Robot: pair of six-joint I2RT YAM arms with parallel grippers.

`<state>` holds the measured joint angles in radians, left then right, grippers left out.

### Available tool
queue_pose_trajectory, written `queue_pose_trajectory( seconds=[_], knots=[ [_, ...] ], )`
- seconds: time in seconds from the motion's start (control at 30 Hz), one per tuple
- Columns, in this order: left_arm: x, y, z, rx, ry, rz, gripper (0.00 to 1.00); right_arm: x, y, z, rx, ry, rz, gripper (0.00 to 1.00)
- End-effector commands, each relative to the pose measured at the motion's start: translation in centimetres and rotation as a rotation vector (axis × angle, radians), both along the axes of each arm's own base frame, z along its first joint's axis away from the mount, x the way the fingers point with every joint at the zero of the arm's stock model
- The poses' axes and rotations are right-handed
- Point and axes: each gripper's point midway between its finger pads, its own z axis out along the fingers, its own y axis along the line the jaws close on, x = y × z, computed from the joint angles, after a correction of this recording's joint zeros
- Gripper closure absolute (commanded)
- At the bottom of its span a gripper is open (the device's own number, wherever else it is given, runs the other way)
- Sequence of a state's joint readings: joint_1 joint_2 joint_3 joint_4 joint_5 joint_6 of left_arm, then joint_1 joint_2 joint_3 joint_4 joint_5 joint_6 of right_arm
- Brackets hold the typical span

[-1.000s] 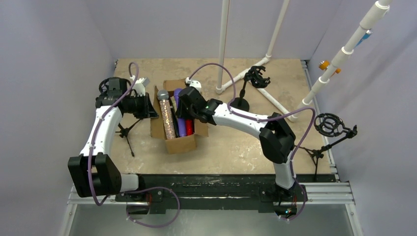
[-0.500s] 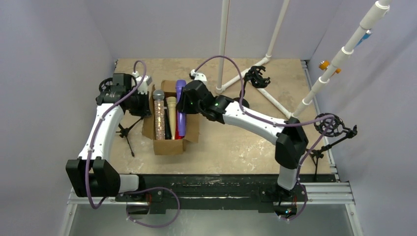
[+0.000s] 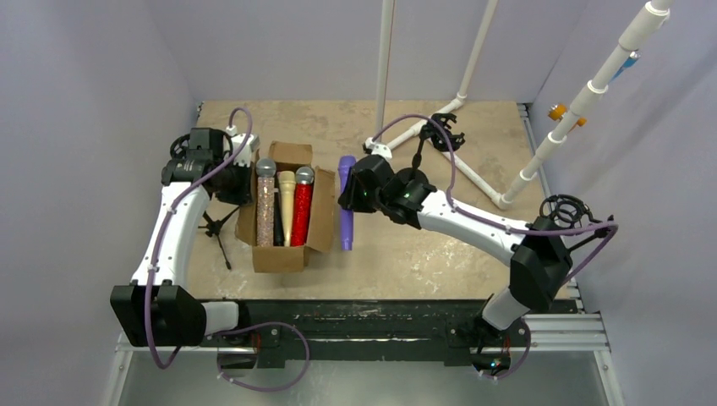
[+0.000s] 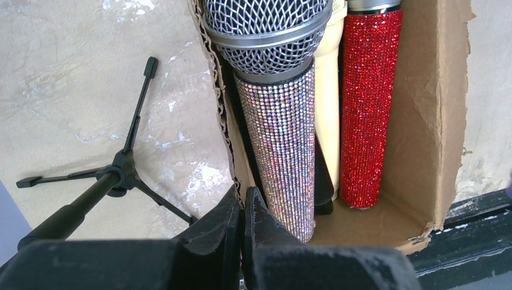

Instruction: Attach the microphones to the stand

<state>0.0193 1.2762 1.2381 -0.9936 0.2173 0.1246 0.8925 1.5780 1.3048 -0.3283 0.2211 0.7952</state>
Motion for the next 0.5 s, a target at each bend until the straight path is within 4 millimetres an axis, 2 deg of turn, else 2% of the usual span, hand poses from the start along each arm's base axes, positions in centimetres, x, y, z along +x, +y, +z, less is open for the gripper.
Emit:
queue_pose_trajectory(
  seconds=[0.0, 0.07, 0.17, 0.27, 0.47],
  knots=[
    [0.8, 0.6, 3.3, 0.043, -0.131, -0.045, 1.00, -1.1, -1.5, -6.3, -0.068, 0.119, -0.034, 1.00],
    [0.8, 0.8, 3.1, 0.060, -0.122, -0.052, 1.00, -1.6, -1.4, -9.0, -0.080, 0.165, -0.034, 1.00],
    [0.7, 1.0, 2.2, 0.071, -0.095, -0.055, 1.00, -1.3, -1.1, -11.8, -0.112, 0.194, -0.045, 1.00],
    [0.9, 1.3, 1.7, 0.086, -0.099, -0.050, 1.00, -0.8, -0.3, -13.2, -0.118, 0.208, -0.043, 1.00],
    [0.6, 0.6, 2.2, 0.041, -0.095, -0.041, 1.00, -0.2, 0.8, -15.2, -0.115, 0.242, -0.055, 1.00]
  ],
)
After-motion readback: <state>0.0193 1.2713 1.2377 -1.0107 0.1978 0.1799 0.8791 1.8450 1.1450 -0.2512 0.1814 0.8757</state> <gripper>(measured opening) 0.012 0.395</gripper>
